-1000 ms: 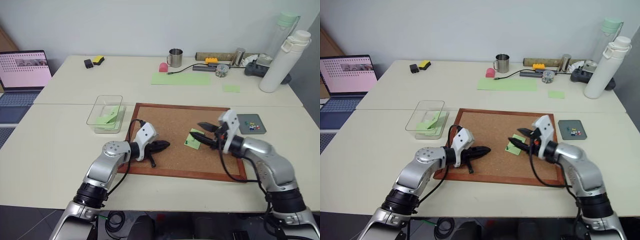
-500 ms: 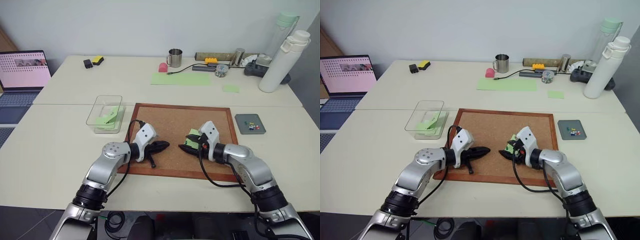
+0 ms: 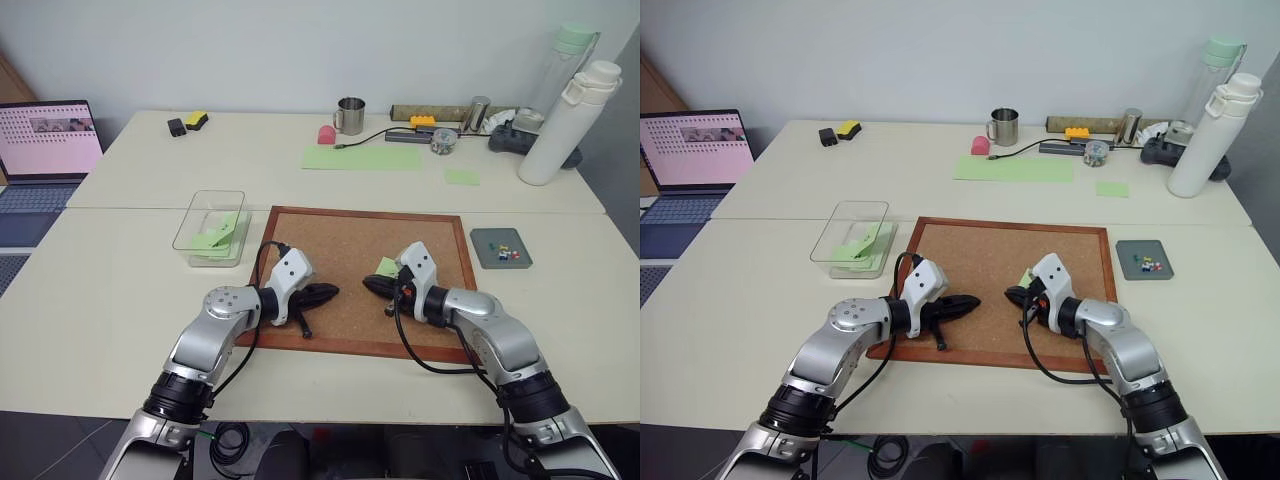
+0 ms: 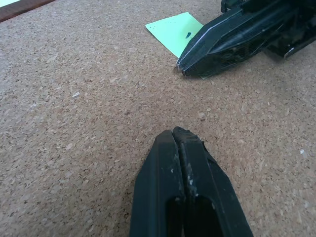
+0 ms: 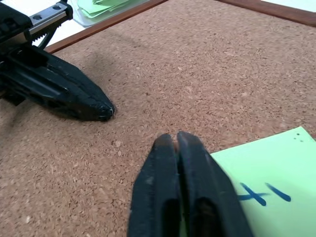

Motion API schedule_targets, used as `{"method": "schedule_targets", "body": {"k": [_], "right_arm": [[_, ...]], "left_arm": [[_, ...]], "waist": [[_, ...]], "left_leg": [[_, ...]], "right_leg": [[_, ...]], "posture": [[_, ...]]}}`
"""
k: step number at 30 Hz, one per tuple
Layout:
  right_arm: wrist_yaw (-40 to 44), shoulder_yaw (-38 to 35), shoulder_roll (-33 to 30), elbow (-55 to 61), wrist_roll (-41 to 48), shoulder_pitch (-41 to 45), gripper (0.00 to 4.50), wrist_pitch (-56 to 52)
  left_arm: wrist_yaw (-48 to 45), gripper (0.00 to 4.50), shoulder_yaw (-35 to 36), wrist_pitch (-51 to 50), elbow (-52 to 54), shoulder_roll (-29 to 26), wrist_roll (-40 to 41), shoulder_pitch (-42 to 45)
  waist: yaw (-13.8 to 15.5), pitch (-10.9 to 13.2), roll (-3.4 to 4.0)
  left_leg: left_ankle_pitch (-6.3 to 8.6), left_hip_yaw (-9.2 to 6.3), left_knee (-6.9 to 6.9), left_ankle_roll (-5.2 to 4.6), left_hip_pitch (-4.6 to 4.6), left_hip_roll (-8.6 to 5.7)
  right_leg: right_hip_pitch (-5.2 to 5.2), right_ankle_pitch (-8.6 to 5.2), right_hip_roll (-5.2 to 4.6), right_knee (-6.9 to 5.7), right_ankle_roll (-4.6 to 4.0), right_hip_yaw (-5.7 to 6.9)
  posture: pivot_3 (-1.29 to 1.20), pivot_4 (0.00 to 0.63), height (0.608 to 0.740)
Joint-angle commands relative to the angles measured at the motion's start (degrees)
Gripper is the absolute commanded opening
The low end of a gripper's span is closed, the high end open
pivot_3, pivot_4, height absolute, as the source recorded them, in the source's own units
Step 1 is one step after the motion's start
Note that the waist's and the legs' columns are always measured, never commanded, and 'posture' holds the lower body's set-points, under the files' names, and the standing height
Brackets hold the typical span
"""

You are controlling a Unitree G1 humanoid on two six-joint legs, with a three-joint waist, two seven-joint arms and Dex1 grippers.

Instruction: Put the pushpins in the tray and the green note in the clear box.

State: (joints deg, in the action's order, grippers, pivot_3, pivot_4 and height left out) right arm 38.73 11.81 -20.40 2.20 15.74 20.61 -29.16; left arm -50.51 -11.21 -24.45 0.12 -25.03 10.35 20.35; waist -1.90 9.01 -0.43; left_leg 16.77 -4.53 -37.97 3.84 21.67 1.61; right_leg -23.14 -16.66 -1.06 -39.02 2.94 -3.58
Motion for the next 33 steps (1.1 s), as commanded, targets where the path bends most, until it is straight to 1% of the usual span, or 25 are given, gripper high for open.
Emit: {"method": "schedule_targets", "body": {"k": [1,8,11,19,25,29,33], "right_arm": [[-0.2,-2.7,0.1,2.5,1.1,0.3,0.04,0.9],[-1.8,-7.0,0.9,13.1,6.4,3.8,0.04,-2.8],[-3.3,-8.4,1.1,15.2,7.3,5.1,0.04,-3.8],[-6.1,-9.1,1.3,14.9,5.6,5.7,0.04,-2.1],[-11.0,-11.6,3.4,12.6,3.8,6.7,0.04,2.1],[-11.3,-11.3,3.6,12.1,2.6,6.6,0.04,3.7],[-7.0,-6.7,-1.2,11.7,-2.5,5.0,0.04,8.1]], "left_arm": [[-0.1,0.00,-1.3,-1.0,-0.5,-0.5,-0.5,-0.8],[-0.3,0.00,-1.3,-1.0,-0.8,-0.5,-0.5,-0.6],[-0.3,0.00,-1.3,-1.0,-0.9,-0.5,-0.5,-0.6],[-0.7,0.00,-0.4,-0.4,-2.1,0.3,0.5,1.3],[-0.5,0.00,1.5,-1.9,-2.8,1.3,3.1,3.7],[-0.3,0.00,1.8,-2.3,-2.6,1.5,4.1,4.4],[0.8,0.00,3.4,-2.4,-3.0,2.4,5.3,5.5]], "waist": [[0.0,0.0,0.00],[0.0,0.0,0.01],[0.0,0.0,-0.01],[0.1,0.0,-0.01],[0.1,0.0,-0.01],[0.0,0.0,-0.01],[0.1,0.0,-0.01]], "left_leg": [[0.00,0.00,0.00,0.00,0.00,0.00],[0.00,-0.01,0.00,0.00,0.03,0.00],[0.00,-0.05,0.00,0.00,0.03,0.00],[0.00,-0.05,0.00,0.00,0.04,0.00],[0.00,-0.05,-0.01,0.00,0.06,-0.01],[0.00,-0.04,-0.01,0.00,0.07,-0.01],[0.00,-0.04,0.00,0.01,0.08,-0.01]], "right_leg": [[0.00,0.00,0.00,0.00,0.00,0.00],[-0.03,0.00,0.00,-0.01,0.00,0.00],[-0.02,0.00,0.00,-0.01,0.00,0.03],[-0.02,0.00,-0.01,0.00,0.00,0.04],[-0.02,0.00,-0.02,0.00,0.00,0.05],[-0.04,0.00,-0.01,-0.01,0.00,0.04],[-0.06,0.00,-0.01,0.00,0.00,0.05]], "posture": [[0.00,0.150,0.740],[0.00,0.150,0.740],[0.00,0.150,0.740],[0.00,0.150,0.740],[0.00,0.150,0.740],[0.00,0.150,0.740],[0.00,0.150,0.740]]}}
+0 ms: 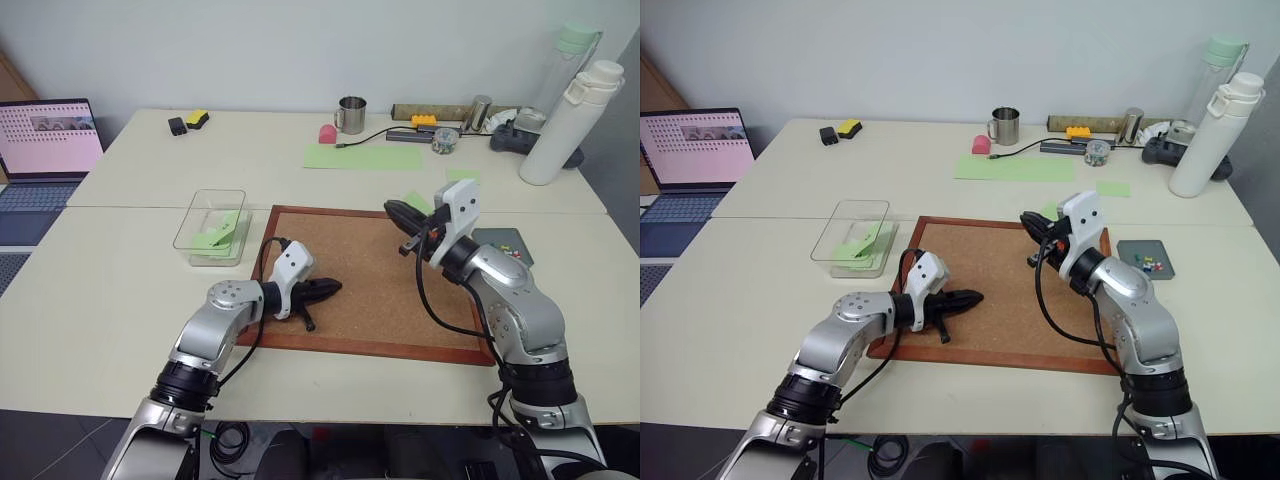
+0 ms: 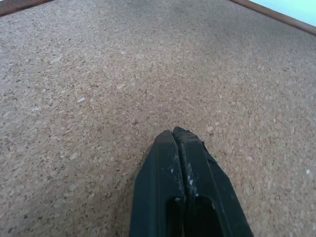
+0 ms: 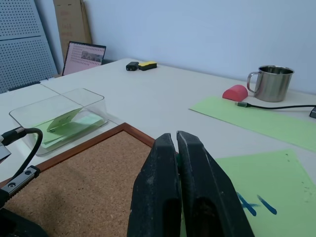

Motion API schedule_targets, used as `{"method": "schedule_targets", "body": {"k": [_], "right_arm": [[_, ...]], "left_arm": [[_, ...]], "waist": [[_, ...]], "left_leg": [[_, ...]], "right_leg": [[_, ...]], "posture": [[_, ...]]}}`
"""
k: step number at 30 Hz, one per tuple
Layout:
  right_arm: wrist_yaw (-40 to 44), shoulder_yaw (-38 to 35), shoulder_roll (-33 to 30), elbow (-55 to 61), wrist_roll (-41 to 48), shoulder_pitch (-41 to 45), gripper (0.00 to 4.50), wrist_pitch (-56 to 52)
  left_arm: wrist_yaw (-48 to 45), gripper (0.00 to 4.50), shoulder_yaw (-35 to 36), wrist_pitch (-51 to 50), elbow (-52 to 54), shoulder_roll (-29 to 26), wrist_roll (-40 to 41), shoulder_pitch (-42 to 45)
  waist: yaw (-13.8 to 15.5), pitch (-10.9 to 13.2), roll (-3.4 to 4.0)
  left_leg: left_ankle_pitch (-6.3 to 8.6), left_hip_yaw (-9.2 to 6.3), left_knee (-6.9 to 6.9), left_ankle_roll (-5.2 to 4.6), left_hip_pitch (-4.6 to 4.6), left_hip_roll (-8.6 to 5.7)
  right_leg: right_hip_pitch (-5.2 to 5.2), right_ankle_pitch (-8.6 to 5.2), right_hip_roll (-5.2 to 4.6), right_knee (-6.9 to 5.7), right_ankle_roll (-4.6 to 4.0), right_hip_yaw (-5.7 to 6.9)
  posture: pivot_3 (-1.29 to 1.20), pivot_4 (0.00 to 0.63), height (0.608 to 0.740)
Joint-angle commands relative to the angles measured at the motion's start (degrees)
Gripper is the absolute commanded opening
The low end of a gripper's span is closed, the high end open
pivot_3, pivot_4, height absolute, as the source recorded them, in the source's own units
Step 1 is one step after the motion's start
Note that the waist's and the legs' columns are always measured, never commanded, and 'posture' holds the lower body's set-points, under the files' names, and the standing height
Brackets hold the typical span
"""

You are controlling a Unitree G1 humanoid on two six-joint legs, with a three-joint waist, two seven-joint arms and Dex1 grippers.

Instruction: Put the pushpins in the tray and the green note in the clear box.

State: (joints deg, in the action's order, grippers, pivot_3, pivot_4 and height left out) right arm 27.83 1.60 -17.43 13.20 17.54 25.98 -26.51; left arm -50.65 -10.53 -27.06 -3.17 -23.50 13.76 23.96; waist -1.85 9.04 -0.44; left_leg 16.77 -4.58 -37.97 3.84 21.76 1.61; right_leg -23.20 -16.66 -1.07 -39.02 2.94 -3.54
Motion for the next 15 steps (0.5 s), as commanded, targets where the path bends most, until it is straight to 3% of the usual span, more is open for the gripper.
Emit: {"method": "schedule_targets", "body": {"k": [1,5,15], "right_arm": [[5.5,4.8,-5.9,0.5,-6.1,-0.9,0.04,7.4],[12.6,9.9,-14.1,-1.8,-13.1,-2.8,0.00,18.1],[22.5,13.7,-19.0,-6.0,-16.5,-0.8,0.00,31.2]], "left_arm": [[1.3,0.00,3.5,-0.1,-0.1,1.2,2.4,2.4],[1.3,0.49,7.7,-3.9,-1.4,2.3,7.3,5.3],[1.0,2.42,13.4,-15.6,-1.5,4.4,18.4,11.4]], "waist": [[0.0,0.0,-0.01],[0.0,0.1,-0.07],[-0.1,0.1,-0.22]], "left_leg": [[0.00,0.01,-0.01,0.00,0.00,-0.01],[0.00,-0.01,-0.03,-0.01,0.01,-0.01],[0.00,0.00,-0.04,0.00,0.01,-0.01]], "right_leg": [[0.00,0.00,0.00,0.00,0.00,-0.01],[0.00,0.00,0.01,0.01,0.00,0.02],[0.00,0.00,0.00,0.02,0.00,0.02]], "posture": [[0.00,0.150,0.740],[0.00,0.150,0.740],[0.00,0.150,0.740]]}}
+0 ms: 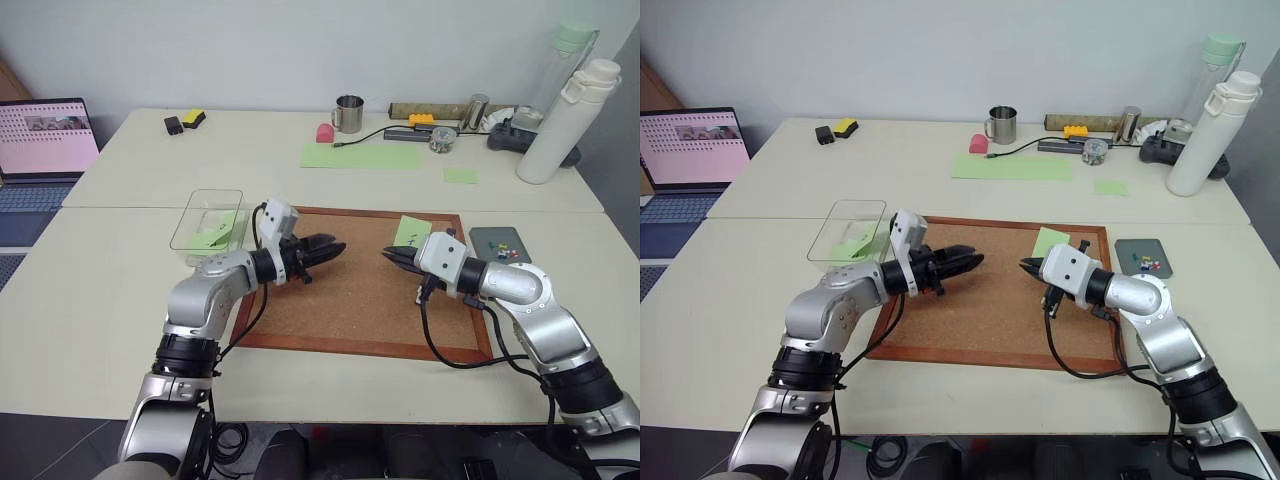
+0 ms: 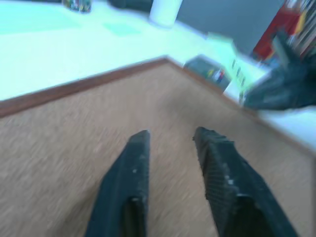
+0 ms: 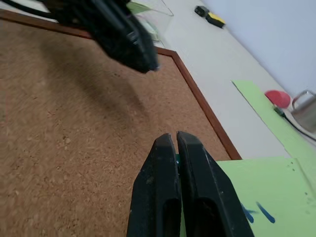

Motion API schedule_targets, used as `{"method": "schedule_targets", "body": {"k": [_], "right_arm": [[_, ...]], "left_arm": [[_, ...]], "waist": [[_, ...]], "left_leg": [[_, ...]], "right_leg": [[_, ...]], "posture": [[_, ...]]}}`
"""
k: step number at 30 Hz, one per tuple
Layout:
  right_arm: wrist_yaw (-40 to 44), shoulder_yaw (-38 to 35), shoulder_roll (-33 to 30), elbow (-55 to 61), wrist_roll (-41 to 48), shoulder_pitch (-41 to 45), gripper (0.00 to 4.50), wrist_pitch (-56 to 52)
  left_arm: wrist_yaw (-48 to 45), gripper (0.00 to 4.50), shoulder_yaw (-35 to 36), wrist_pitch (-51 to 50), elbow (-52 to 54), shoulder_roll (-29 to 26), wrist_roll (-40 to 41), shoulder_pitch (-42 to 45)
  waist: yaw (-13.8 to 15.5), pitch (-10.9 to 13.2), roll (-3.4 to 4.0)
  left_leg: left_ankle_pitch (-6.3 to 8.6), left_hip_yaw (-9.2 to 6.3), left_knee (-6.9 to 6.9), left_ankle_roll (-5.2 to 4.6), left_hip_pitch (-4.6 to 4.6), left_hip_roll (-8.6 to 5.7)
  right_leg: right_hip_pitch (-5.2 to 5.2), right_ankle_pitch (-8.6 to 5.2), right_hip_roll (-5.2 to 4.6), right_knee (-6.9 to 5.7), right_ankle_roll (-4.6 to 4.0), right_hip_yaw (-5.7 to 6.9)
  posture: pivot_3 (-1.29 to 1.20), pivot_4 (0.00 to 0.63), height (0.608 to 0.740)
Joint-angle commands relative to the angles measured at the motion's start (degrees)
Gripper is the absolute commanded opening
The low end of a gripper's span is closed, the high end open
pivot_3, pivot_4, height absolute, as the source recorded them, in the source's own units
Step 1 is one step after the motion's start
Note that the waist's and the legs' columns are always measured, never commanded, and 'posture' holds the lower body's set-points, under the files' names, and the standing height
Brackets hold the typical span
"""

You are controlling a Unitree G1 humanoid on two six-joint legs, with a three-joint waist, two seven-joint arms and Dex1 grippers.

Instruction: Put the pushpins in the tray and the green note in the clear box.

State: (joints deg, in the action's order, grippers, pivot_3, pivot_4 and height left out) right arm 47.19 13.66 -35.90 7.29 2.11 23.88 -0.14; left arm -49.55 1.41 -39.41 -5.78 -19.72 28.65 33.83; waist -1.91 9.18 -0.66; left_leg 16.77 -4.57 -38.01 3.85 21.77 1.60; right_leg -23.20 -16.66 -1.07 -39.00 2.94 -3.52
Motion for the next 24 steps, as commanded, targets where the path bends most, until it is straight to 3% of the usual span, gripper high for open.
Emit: {"method": "schedule_targets", "body": {"k": [1,13,24], "right_arm": [[3.8,2.0,-0.4,-0.3,-1.2,1.6,0.00,5.7],[8.4,4.1,1.2,0.8,-2.2,5.4,0.00,9.9],[9.1,5.5,3.8,3.2,-2.9,7.1,0.00,9.7]], "left_arm": [[-0.1,2.57,1.7,-4.3,1.1,0.7,4.3,1.8],[-1.2,2.57,2.5,-17.7,5.0,0.0,14.4,1.0],[-0.8,2.57,1.1,-17.1,4.1,0.8,14.1,0.9]], "waist": [[0.0,0.0,0.00],[0.0,0.0,-0.01],[0.0,0.0,-0.01]], "left_leg": [[0.00,0.00,0.00,0.00,0.00,0.00],[-0.04,-0.02,-0.03,0.08,0.00,0.00],[-0.11,-0.02,-0.03,0.20,0.00,0.00]], "right_leg": [[0.00,0.00,0.00,0.00,0.00,0.00],[0.00,0.00,-0.01,0.00,0.00,-0.01],[0.00,0.00,-0.02,-0.01,0.00,-0.01]], "posture": [[0.00,0.150,0.740],[0.00,0.150,0.740],[0.00,0.150,0.740]]}}
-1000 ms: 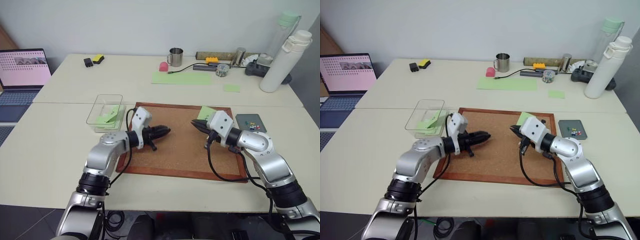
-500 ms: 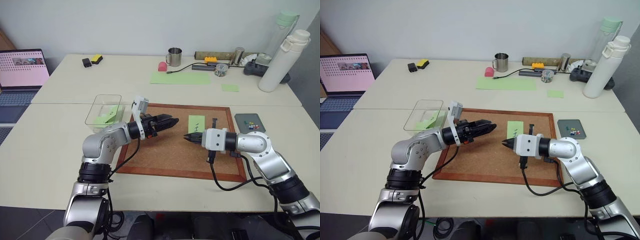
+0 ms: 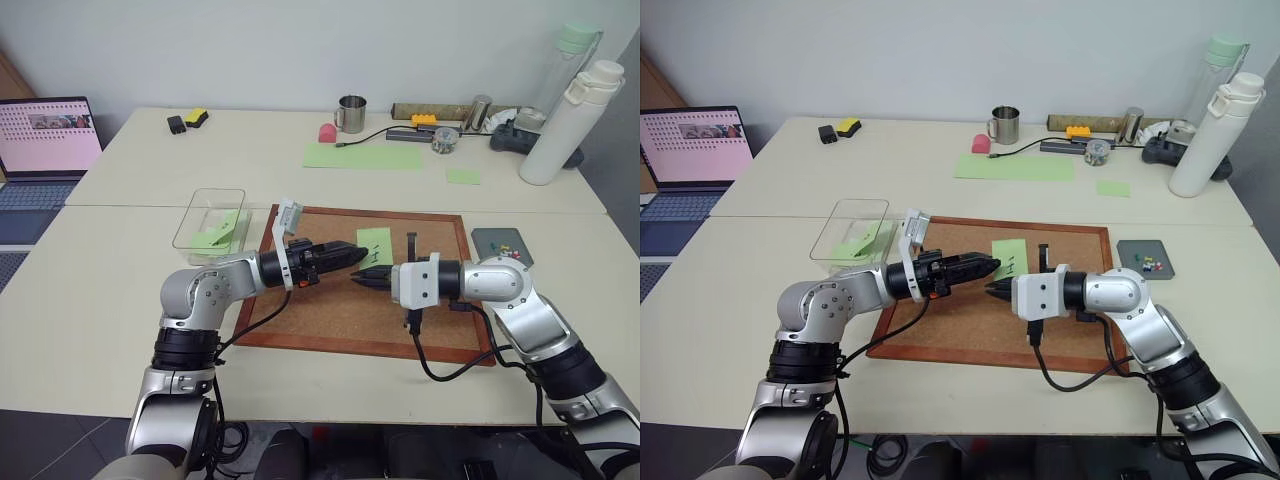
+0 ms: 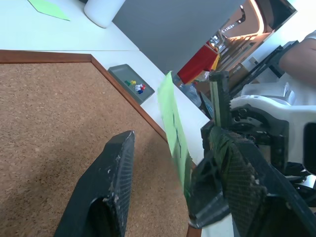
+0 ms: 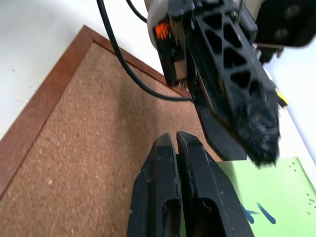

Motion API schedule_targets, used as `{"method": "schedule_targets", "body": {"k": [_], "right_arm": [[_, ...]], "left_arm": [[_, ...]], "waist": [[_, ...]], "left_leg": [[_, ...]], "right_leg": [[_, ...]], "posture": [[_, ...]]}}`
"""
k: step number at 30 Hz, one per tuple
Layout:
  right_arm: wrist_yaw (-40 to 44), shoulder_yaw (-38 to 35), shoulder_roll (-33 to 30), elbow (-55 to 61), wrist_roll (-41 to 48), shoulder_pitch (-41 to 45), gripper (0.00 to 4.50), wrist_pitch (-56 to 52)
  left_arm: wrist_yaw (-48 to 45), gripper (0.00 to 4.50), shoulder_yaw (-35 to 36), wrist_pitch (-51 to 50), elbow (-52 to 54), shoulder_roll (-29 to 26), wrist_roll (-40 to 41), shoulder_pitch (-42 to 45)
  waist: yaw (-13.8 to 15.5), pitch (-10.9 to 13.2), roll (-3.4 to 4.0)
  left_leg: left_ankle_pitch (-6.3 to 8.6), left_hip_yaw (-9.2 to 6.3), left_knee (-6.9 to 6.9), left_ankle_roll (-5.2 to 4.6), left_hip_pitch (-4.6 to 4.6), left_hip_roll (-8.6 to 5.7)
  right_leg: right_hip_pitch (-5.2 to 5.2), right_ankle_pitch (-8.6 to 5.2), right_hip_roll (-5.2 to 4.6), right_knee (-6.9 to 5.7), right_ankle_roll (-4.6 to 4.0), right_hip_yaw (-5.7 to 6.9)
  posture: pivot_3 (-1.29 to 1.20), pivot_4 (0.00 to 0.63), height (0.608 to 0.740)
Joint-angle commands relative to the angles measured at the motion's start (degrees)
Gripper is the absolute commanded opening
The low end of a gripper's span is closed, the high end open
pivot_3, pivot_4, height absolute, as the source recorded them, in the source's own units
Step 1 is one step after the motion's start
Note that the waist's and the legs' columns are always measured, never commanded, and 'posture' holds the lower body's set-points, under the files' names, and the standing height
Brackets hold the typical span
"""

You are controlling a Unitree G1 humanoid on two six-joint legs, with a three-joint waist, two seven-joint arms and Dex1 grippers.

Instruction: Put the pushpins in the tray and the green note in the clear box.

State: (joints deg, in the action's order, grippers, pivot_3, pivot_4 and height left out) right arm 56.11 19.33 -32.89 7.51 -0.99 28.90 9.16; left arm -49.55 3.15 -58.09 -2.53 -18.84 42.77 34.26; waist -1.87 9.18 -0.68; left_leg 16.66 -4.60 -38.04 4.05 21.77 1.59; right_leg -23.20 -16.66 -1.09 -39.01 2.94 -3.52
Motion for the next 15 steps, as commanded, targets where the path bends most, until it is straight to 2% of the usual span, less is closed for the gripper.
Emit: {"method": "schedule_targets", "body": {"k": [1,10,11,14,15], "right_arm": [[0.1,-0.1,1.1,3.2,0.3,2.3,0.00,0.3],[0.5,0.6,2.4,4.1,0.2,3.2,0.00,0.2],[0.6,0.7,2.5,4.0,0.1,3.2,0.00,0.3],[0.5,0.8,2.4,3.7,0.1,3.4,0.00,0.4],[0.5,0.8,2.4,3.6,0.1,3.5,0.00,0.4]], "left_arm": [[-0.8,2.57,-0.8,1.9,0.6,-0.1,-0.2,0.5],[-1.2,2.57,-0.6,4.8,0.1,0.6,-0.2,0.3],[-1.1,2.22,-0.2,4.5,0.0,0.6,0.3,0.4],[-1.5,1.80,0.2,3.8,1.3,0.1,1.3,-0.2],[-1.5,1.50,0.2,3.7,1.5,0.0,1.4,-0.3]], "waist": [[0.0,0.0,0.00],[0.0,0.0,0.00],[0.0,0.0,0.00],[0.0,0.0,0.00],[0.0,0.0,0.00]], "left_leg": [[0.00,0.01,0.00,0.00,0.00,0.00],[-0.01,0.00,0.00,0.02,0.00,0.00],[-0.01,0.00,0.00,0.02,0.00,0.00],[-0.01,0.00,0.00,0.02,0.00,0.00],[-0.01,0.00,0.00,0.01,0.00,0.00]], "right_leg": [[0.00,0.00,0.00,0.00,0.00,-0.01],[0.00,0.00,-0.01,0.00,0.00,-0.01],[0.00,0.00,-0.01,0.00,0.00,0.00],[0.00,0.00,-0.01,0.00,0.00,0.00],[0.00,0.00,-0.01,0.00,0.00,-0.01]], "posture": [[0.00,0.150,0.740],[0.00,0.150,0.740],[0.00,0.150,0.740],[0.00,0.150,0.740],[0.00,0.150,0.740]]}}
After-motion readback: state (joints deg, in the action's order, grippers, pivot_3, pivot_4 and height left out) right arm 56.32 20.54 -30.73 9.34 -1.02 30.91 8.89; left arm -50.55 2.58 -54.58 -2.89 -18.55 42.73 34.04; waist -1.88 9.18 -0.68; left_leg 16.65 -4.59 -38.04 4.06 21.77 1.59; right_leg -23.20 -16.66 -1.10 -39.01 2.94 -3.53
